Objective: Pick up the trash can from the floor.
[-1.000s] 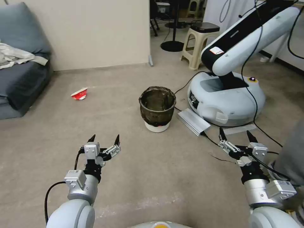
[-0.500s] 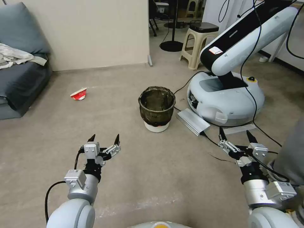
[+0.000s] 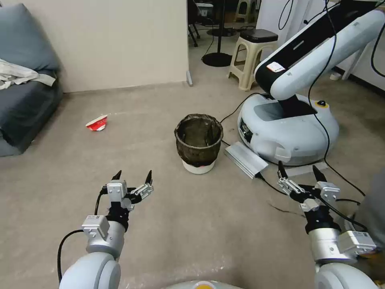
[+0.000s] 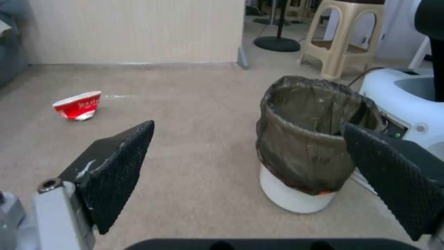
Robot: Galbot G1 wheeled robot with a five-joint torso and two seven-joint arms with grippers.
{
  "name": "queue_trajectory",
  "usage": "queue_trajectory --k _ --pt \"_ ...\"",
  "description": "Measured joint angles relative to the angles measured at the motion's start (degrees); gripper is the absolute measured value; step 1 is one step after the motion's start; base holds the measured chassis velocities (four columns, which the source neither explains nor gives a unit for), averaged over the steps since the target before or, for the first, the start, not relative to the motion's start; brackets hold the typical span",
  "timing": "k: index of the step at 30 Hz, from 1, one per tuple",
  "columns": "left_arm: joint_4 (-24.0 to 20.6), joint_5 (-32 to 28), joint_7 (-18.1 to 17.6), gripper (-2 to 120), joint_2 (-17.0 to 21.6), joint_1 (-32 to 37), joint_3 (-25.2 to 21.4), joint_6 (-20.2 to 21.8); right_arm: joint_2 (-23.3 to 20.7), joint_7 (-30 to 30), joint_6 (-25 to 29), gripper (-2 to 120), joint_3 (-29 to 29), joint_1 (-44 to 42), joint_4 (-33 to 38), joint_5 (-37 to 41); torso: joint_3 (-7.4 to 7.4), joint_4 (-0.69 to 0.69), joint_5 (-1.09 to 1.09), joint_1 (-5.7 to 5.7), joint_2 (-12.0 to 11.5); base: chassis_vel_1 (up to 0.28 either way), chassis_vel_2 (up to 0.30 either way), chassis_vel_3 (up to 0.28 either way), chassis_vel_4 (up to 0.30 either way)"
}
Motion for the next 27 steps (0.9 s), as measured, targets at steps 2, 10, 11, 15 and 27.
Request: queue_trajectory --k 2,10,11,15,27 --pt "0.1 0.0 0.0 100 0.0 -0.1 0.0 0.0 0.0 0.0 0.0 100 0.0 0.0 0.0 0.0 0.00 0.00 0.00 0.00 0.0 -0.099 0.121 0.113 -0.109" --pt "0.3 -0.2 0.2 100 0.4 -0.3 0.2 -0.1 0.0 0.0 0.0 100 0.1 0.0 0.0 -0.1 0.00 -0.01 0.00 0.00 0.0 -0.097 0.102 0.099 -0.104" --pt "0.3 -0.3 0.2 100 0.5 -0.4 0.3 -0.1 0.0 0.0 0.0 100 0.1 0.0 0.0 -0.1 0.00 -0.01 -0.01 0.00 0.0 -0.105 0.096 0.094 -0.127" --pt "0.4 -0.5 0.2 100 0.8 -0.4 0.3 -0.1 0.1 0.0 0.0 100 0.1 0.0 0.1 -0.2 0.00 0.00 0.00 0.00 0.0 -0.115 0.111 0.118 -0.118" --pt "0.4 -0.9 0.2 100 1.0 -0.5 0.3 -0.2 0.2 0.0 0.0 100 0.1 -0.2 0.3 -0.4 0.00 0.00 0.00 0.00 0.0 -0.104 0.106 0.110 -0.096"
